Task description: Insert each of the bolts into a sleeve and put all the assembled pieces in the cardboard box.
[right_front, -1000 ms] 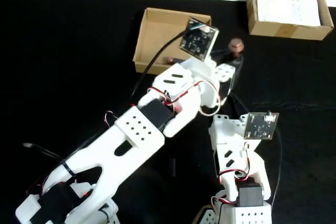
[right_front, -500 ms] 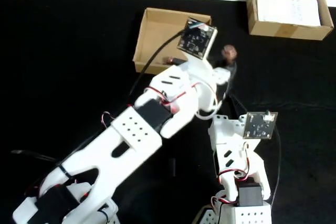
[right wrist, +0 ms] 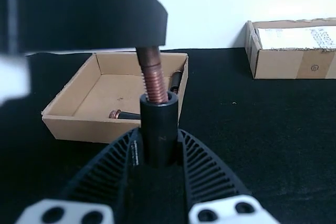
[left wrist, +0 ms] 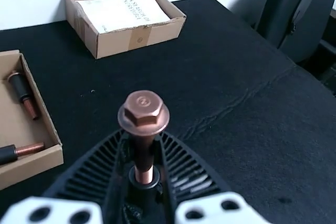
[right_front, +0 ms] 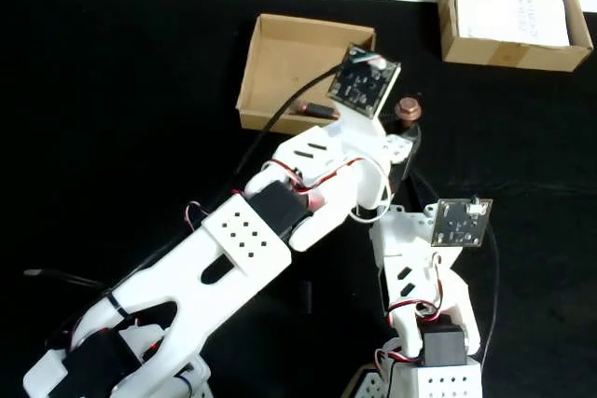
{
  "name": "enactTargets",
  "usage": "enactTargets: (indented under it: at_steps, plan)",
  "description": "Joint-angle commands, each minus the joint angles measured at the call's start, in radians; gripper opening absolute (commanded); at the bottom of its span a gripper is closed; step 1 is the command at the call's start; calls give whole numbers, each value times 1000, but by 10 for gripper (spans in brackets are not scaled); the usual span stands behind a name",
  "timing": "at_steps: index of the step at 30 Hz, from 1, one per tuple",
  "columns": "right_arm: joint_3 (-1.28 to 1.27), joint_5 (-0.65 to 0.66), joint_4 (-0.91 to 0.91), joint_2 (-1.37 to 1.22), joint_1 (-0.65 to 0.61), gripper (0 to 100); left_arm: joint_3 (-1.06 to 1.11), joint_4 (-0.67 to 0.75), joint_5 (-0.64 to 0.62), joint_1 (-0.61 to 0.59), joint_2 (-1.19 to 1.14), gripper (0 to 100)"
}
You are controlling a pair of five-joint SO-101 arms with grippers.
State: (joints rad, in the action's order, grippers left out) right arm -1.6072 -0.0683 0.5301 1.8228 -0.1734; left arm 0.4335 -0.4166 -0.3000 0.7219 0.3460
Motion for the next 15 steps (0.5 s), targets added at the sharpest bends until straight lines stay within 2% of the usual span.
enactTargets:
  at_steps: [1,3,6,11,15]
  plan:
    - [8,54,-25,12,-4,8,25,-5,0,8,39,82]
    - [8,69,-25,12,-4,8,42,-15,-3,5,39,149]
    - [8,68,-25,12,-4,8,25,-115,-5,5,41,222]
    - [7,64,-25,12,-4,8,-36,-284,-5,2,44,235]
    - [8,63,-24,12,-2,8,-58,-393,-5,-44,130,235]
